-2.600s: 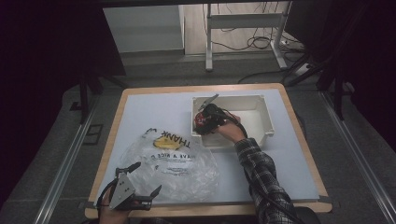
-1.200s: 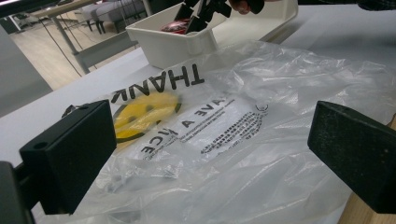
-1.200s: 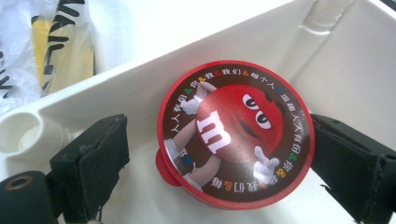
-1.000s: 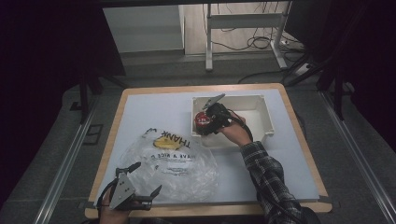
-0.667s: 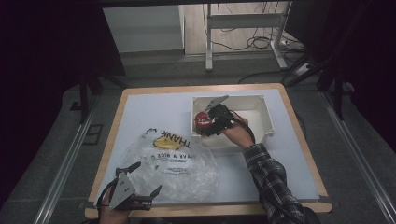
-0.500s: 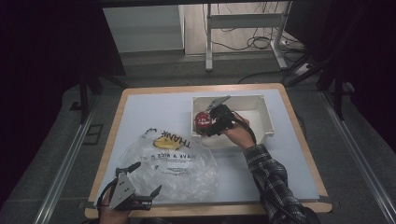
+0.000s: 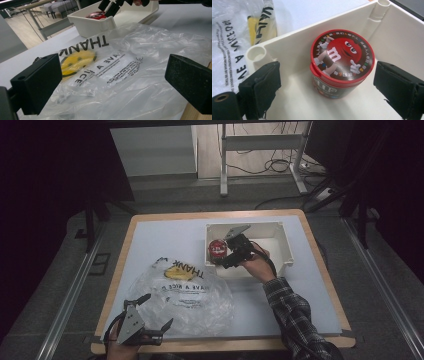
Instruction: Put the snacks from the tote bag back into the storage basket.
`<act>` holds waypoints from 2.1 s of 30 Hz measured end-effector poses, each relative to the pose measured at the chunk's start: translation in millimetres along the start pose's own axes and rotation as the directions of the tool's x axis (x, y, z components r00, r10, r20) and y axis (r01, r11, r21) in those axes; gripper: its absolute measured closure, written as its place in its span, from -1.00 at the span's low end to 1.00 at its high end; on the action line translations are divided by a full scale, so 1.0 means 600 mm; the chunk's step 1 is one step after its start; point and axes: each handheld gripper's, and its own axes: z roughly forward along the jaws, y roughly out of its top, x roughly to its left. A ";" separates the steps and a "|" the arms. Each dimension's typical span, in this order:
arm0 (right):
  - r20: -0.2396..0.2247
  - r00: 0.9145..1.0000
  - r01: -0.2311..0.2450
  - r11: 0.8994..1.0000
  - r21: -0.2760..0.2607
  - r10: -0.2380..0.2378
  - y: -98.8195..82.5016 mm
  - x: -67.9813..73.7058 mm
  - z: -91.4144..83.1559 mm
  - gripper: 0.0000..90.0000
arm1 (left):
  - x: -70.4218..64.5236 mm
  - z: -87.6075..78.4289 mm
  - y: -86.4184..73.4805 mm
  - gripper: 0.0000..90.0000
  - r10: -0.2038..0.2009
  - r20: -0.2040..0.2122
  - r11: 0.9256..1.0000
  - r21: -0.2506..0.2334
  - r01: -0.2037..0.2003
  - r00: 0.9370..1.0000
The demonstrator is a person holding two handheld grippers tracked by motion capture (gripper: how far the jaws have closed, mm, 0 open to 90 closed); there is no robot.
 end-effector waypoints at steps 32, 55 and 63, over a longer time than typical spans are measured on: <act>-0.025 1.000 0.003 0.995 -0.100 -0.006 -0.016 0.026 -0.034 -0.83 | 0.000 -0.001 0.000 -0.98 -0.004 0.008 1.000 -0.005 0.005 1.000; -0.047 0.999 0.005 0.988 -0.155 -0.013 -0.031 0.047 -0.054 -0.83 | 0.000 -0.002 0.001 -0.98 -0.010 0.008 1.000 -0.015 0.010 1.000; -0.052 0.999 0.002 0.984 -0.178 -0.012 -0.036 0.051 -0.064 -0.83 | 0.000 -0.003 0.001 -0.98 -0.007 0.010 1.000 -0.016 0.007 1.000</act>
